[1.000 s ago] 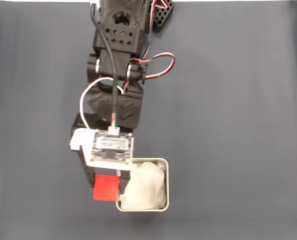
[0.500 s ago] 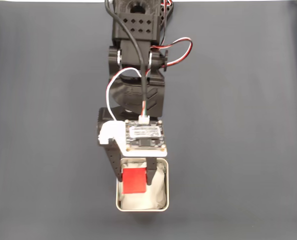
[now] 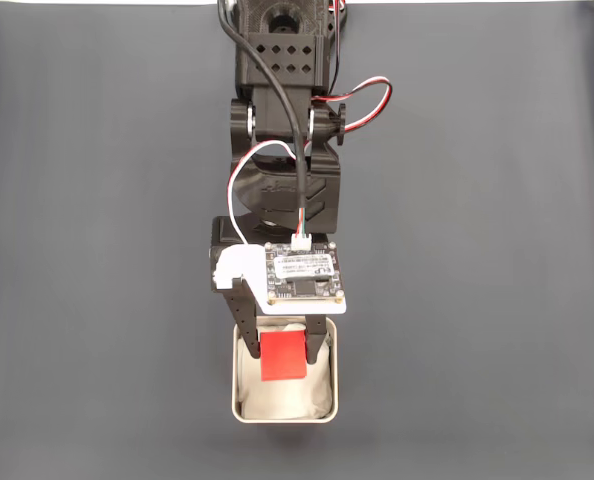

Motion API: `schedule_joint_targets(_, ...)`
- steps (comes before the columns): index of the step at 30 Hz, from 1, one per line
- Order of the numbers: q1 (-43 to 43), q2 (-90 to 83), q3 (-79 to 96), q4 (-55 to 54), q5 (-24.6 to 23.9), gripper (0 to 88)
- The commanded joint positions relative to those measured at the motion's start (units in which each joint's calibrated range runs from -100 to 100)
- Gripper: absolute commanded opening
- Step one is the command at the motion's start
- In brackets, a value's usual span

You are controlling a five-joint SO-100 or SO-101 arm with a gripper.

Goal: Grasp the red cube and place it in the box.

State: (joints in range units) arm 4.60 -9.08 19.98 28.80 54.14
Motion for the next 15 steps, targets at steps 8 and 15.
schedule_joint_targets(8,-0.91,-0.98,-0.64,-3.06,-1.32,7.8)
schedule_joint_targets(15,-0.91,-0.11,-1.19,-3.39,-1.61,7.8)
